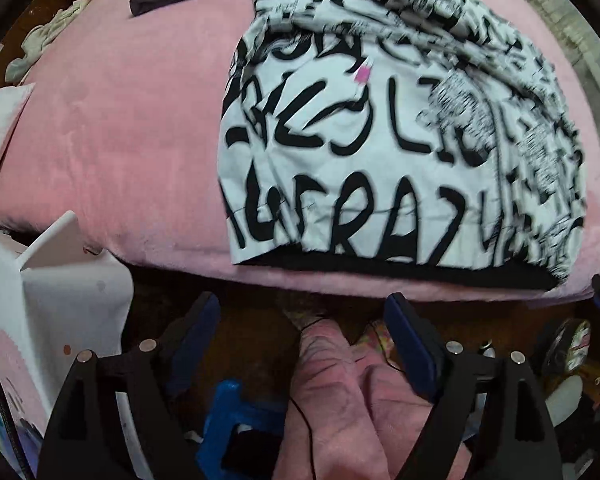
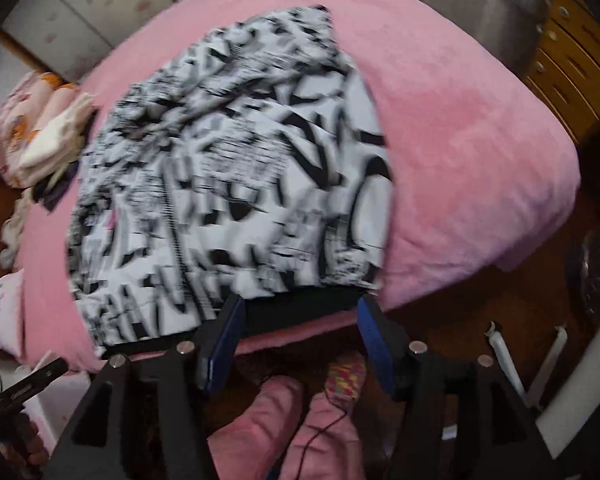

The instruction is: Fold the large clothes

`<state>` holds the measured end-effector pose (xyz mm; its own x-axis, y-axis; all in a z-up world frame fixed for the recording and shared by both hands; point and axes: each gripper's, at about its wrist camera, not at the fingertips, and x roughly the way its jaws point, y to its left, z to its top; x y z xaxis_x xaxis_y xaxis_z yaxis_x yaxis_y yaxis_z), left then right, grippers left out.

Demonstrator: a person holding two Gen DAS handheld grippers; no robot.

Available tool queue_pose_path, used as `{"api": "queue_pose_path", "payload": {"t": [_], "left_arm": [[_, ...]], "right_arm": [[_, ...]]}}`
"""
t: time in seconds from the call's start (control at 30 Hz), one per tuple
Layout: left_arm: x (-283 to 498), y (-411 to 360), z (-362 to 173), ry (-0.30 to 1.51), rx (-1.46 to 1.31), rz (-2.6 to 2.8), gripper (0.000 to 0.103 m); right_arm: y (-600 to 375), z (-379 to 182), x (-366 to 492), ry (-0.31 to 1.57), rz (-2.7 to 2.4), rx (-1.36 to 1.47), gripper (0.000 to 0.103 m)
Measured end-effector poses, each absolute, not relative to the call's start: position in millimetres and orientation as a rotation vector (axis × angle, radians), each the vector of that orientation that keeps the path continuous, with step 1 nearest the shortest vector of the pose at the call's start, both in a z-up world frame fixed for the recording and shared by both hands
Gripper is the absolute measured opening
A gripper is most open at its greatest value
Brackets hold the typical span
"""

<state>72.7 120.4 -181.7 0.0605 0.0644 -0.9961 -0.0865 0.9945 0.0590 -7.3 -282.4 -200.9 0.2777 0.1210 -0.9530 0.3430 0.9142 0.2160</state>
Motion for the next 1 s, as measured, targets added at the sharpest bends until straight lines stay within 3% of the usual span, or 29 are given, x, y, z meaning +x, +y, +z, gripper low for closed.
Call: {"api": "queue_pose_path", "payload": {"t": [0.1, 0.47, 0.87, 0.97, 1.0], "left_arm": [[74, 132, -198, 1.536, -0.02, 0.138, 0.093], [95, 194, -251, 1.587, -0.259, 0.138, 0.094], [104, 236, -320, 1.633, -0.691, 0.07, 0.093], [103, 241, -331, 1.626, -0.778, 0.068, 0.091], [104, 241, -334, 1.615, -0.813, 0.053, 0.084]], "right_arm": [[-299, -224, -4, 1.314, -0.192, 0.454, 0.058], [-348, -295, -3, 1.354, -0.361, 0.934, 0.058], [-337, -310, -2, 1.365, -0.476, 1.009, 0.058], [-336, -312, -1, 1.368, -0.485, 1.011, 0.058], [-336, -313, -1, 1.368, -0.485, 1.008, 0.058]]}}
